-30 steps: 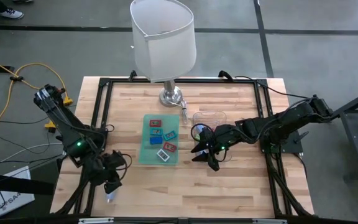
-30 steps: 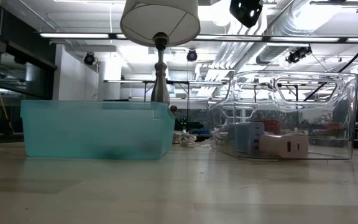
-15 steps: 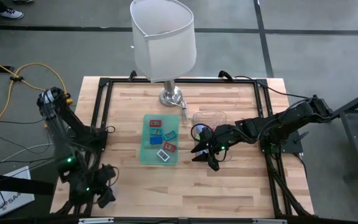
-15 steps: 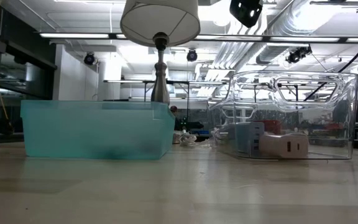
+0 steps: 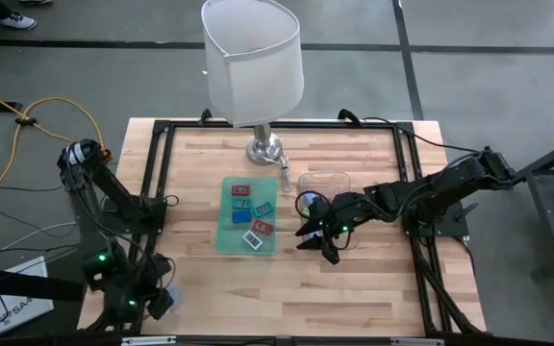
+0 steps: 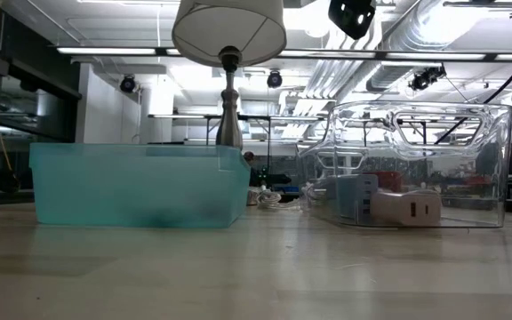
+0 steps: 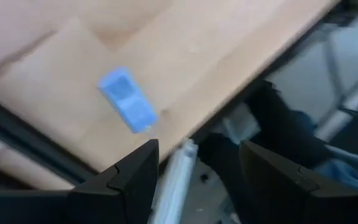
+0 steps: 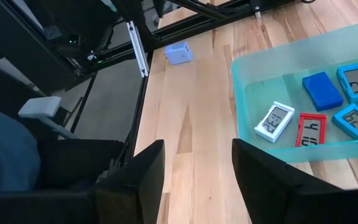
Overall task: Pick & Place Office items
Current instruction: Put the violet charger adapter into the transparent bin
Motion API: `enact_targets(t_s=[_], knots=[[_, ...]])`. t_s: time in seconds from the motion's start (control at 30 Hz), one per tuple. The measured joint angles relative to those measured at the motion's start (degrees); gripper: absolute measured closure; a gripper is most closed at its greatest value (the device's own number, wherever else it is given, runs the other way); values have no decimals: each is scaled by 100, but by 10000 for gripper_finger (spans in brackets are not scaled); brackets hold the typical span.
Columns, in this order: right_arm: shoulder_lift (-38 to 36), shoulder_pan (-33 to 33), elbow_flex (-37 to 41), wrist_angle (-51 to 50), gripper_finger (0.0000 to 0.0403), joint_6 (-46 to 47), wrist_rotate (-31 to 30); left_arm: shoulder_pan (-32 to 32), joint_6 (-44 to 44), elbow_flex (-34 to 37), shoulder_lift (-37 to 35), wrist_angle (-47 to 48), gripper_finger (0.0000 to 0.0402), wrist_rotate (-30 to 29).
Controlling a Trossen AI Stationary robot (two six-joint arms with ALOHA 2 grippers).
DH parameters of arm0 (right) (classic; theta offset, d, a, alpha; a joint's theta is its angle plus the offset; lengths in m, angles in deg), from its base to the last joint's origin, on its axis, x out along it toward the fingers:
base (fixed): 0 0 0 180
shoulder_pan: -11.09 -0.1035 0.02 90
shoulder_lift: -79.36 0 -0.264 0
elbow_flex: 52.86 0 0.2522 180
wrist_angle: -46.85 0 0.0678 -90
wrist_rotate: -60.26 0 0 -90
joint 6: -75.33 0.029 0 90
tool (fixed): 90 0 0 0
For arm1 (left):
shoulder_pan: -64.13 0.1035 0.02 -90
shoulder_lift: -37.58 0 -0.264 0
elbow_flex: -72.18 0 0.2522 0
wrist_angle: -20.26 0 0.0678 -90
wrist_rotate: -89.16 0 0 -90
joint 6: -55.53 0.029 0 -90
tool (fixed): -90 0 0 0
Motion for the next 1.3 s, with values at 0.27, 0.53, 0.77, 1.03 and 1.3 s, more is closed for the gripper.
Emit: enact_targets(t_s=[0.27, 0.53, 0.77, 1.03, 1.3], knots=[[0, 0, 0, 0, 230, 0, 0, 457, 293, 0, 692, 153, 186, 614], [0, 0, 0, -1, 230, 0, 0, 724, 41, 0, 1104, 354, 186, 1022], [0, 2, 0, -2, 230, 0, 0, 846, -579, 0, 1324, 537, 186, 1489], [0, 2, 0, -2, 230, 0, 0, 857, -1136, -2, 1612, 408, 186, 1755], [0, 2, 0, 0, 230, 0, 0, 879, -1300, -2, 1853, 211, 186, 1760]])
